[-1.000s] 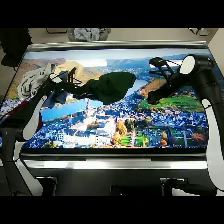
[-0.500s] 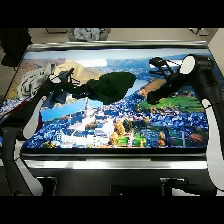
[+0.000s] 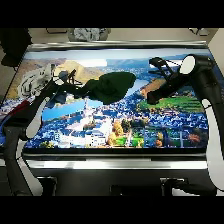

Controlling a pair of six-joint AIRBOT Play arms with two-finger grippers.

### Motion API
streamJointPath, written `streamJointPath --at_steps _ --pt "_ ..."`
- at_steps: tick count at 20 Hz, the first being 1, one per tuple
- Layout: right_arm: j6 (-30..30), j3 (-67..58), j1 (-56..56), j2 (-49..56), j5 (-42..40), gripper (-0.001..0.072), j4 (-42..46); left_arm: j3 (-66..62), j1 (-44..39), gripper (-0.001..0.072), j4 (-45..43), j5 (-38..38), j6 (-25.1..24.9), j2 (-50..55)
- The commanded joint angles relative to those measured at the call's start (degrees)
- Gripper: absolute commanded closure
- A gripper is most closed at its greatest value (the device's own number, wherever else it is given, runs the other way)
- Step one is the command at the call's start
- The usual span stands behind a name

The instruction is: Fold the shirts.

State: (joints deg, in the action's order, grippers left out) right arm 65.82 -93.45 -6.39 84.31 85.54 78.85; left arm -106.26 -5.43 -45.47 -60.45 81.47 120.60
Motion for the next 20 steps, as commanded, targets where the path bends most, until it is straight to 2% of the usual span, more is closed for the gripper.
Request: streamJointPath --at_steps 1,3,5,8,11,14,16,20 --pt "0.00 0.02 -0.04 0.04 0.04 0.0039 -0.35 -0.04 0.72 0.0685 -0.13 1.36 0.37 -0.13" --pt "-0.13 0.00 -0.04 0.04 -0.02 0.0038 -0.15 -0.04 1.79 0.0686 -0.15 0.83 -0.68 -2.47" --pt "-1.62 -0.15 -0.04 -0.07 -1.51 0.0036 0.96 -0.04 2.62 0.0687 -0.11 1.01 -3.76 -8.13" --pt "-2.38 -2.75 -0.04 -2.14 -2.43 0.0036 8.15 -0.04 2.32 0.0687 -0.13 2.89 -8.90 -22.53" --pt "-2.36 -8.04 -0.04 -7.45 -4.02 0.0036 15.41 -0.04 0.22 0.0687 -0.11 9.07 -9.16 -40.06" --pt "-2.23 -11.98 -0.04 -15.39 -7.13 0.0036 16.61 -0.04 -4.59 0.0686 -0.13 18.12 -9.57 -54.16" --pt "-0.76 -12.48 -0.04 -21.57 -9.68 0.0036 16.61 -0.04 -9.01 0.0685 -0.11 20.87 -9.53 -59.74" --pt "1.40 -12.48 -0.04 -31.76 -10.67 0.0037 16.61 0.11 -18.71 0.0685 -0.13 20.87 -9.55 -61.90"
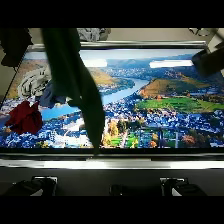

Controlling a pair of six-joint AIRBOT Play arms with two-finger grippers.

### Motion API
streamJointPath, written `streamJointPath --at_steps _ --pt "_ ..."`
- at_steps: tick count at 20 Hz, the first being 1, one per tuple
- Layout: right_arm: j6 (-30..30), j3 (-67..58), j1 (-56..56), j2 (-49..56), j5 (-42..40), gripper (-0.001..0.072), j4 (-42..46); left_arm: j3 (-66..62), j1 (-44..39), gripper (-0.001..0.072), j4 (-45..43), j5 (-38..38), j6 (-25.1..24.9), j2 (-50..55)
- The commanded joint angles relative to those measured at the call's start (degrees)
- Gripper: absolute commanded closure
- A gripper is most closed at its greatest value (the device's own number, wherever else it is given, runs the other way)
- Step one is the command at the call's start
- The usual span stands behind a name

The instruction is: Fold the shirts.

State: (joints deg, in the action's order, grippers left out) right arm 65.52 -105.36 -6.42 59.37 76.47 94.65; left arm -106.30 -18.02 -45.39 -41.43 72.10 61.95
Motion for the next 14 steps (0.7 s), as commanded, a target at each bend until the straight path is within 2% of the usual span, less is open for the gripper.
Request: streamJointPath --at_steps 1,6,10,11,12,13,14 --pt "1.90 -0.57 -0.02 -8.48 -1.09 0.0037 0.79 0.44 -8.39 0.0685 -0.22 0.98 -0.17 -2.10" --pt "2.03 -0.57 -0.02 -12.44 1.03 0.0037 2.21 5.27 -21.16 0.0685 -0.22 -3.06 -0.17 10.62" --pt "2.05 -0.55 -0.02 -11.50 4.11 0.0037 4.74 6.91 -30.67 0.0681 -0.20 -7.28 0.26 27.36" --pt "2.05 -0.55 -0.02 -10.95 4.83 0.0037 5.03 6.91 -32.02 0.0582 -0.17 -7.67 1.70 30.95" --pt "2.03 -0.55 -0.02 -10.05 5.81 0.0037 5.51 6.78 -32.46 0.0223 -0.17 -8.98 4.17 33.73" --pt "2.03 -0.55 -0.02 -8.98 7.04 0.0037 5.97 6.67 -31.74 0.0021 -0.22 -11.50 6.47 34.95" --pt "2.03 -0.55 -0.02 -7.52 8.96 0.0037 6.32 6.62 -29.79 0.0021 -0.59 -14.69 6.54 34.80"
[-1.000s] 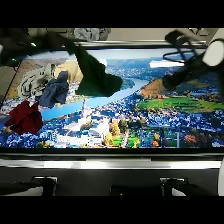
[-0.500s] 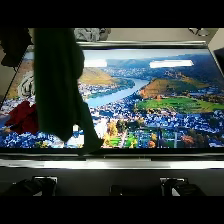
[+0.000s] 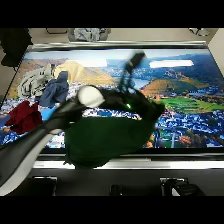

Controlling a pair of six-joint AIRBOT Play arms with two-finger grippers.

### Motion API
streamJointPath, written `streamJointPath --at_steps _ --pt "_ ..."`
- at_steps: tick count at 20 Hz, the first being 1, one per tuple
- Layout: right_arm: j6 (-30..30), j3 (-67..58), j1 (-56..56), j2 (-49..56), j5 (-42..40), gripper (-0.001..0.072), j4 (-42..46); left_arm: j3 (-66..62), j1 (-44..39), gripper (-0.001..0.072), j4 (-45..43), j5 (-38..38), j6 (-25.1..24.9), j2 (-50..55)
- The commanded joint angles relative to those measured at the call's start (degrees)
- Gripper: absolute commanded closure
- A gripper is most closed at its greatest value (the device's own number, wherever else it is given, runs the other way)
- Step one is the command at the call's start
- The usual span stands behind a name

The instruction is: Fold the shirts.

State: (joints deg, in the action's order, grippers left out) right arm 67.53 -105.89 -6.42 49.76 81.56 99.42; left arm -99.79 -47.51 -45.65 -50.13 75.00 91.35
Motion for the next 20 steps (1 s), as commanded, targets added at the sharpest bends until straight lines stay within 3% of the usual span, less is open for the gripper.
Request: streamJointPath --at_steps 1,4,7,10,14,20 --pt "0.02 -0.02 -0.02 3.93 6.49 0.0036 1.57 -0.28 2.80 0.0022 -2.29 -10.29 4.07 4.52" --pt "-1.27 2.69 -0.02 10.67 14.16 0.0034 1.29 -0.57 16.65 0.0022 -18.78 -27.15 9.68 -0.98" --pt "-3.89 12.74 0.31 18.14 11.04 0.0035 0.55 2.93 30.21 0.0022 -30.10 -37.68 11.21 -7.13" --pt "-4.39 20.57 4.28 27.52 7.45 0.0042 -10.47 17.33 40.70 0.0022 -28.96 -38.34 12.04 -15.82" --pt "-7.21 21.92 11.89 38.53 13.31 0.0048 -29.20 43.17 45.68 0.0023 -28.74 -36.83 10.69 -28.09" --pt "-10.45 26.77 12.59 40.30 15.63 0.0022 -25.86 66.45 45.27 0.0038 -20.39 -29.86 7.23 -33.20"
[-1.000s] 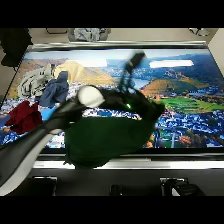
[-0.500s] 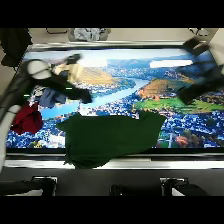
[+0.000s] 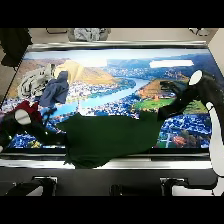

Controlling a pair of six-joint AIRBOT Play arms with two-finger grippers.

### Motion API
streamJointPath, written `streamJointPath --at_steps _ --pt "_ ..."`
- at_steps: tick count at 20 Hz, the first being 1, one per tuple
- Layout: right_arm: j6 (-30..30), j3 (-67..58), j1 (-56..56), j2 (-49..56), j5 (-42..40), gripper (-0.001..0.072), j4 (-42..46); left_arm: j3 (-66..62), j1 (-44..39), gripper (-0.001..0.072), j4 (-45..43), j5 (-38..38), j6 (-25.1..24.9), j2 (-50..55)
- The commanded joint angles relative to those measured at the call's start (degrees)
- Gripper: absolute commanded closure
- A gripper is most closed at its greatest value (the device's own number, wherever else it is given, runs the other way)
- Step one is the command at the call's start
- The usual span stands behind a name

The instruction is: Fold the shirts.

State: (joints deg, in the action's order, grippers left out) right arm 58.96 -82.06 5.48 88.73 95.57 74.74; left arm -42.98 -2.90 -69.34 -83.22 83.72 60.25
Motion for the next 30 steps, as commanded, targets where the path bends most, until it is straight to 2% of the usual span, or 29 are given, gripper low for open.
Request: streamJointPath --at_steps 1,4,7,9,11,13,16,17,18,19,22,24,27,30 --pt "-2.03 5.11 0.70 1.33 1.33 0.0017 -0.92 11.28 0.66 0.0039 4.96 4.76 -2.67 -2.08" --pt "-2.27 11.04 0.70 1.29 -0.50 0.0016 -1.03 13.44 0.66 0.0046 10.49 7.69 -4.28 -1.81" --pt "-2.67 14.97 0.70 1.27 -1.84 0.0016 -1.03 13.53 0.66 0.0178 11.56 10.49 -4.28 -1.27" --pt "-2.64 17.64 0.68 1.27 -2.93 0.0015 -1.60 13.53 0.66 0.0339 11.58 11.26 -4.33 -0.96" --pt "-2.67 21.16 0.68 1.27 -5.66 0.0015 -3.17 13.51 0.66 0.0686 11.76 10.99 -4.55 -1.01" --pt "-3.15 24.26 0.68 1.27 -8.92 0.0015 -6.80 13.35 0.66 0.0684 13.90 10.67 -7.50 -1.40" --pt "-3.32 27.47 0.59 1.27 -12.24 0.0033 -11.56 13.11 0.68 0.0684 15.39 11.32 -7.96 -3.69" --pt "-3.39 27.91 0.17 1.27 -13.07 0.0110 -11.63 12.59 0.66 0.0684 15.39 11.30 -7.96 -4.74" --pt "-3.85 27.87 -0.57 1.22 -13.75 0.0358 -11.32 11.72 0.68 0.0684 15.39 11.30 -7.96 -5.88" --pt "-3.93 27.65 -1.31 1.03 -13.97 0.0686 -11.43 10.19 0.68 0.0684 15.39 11.32 -8.39 -7.30" --pt "-5.66 24.09 -1.38 -2.23 -13.40 0.0676 -12.72 0.24 0.98 0.0685 15.37 11.34 -9.40 -11.63" --pt "-6.29 17.49 -1.38 -7.63 -12.66 0.0676 -12.74 -12.59 1.55 0.0685 15.34 12.63 -8.87 -14.21" --pt "-8.24 0.22 -1.38 -18.32 -13.18 0.0675 -11.91 -36.57 3.52 0.0685 15.30 20.52 -5.09 -15.15" --pt "-6.69 -19.04 -1.38 -29.79 -22.21 0.0675 -5.84 -58.14 6.62 0.0686 14.69 31.56 -2.19 -14.97"
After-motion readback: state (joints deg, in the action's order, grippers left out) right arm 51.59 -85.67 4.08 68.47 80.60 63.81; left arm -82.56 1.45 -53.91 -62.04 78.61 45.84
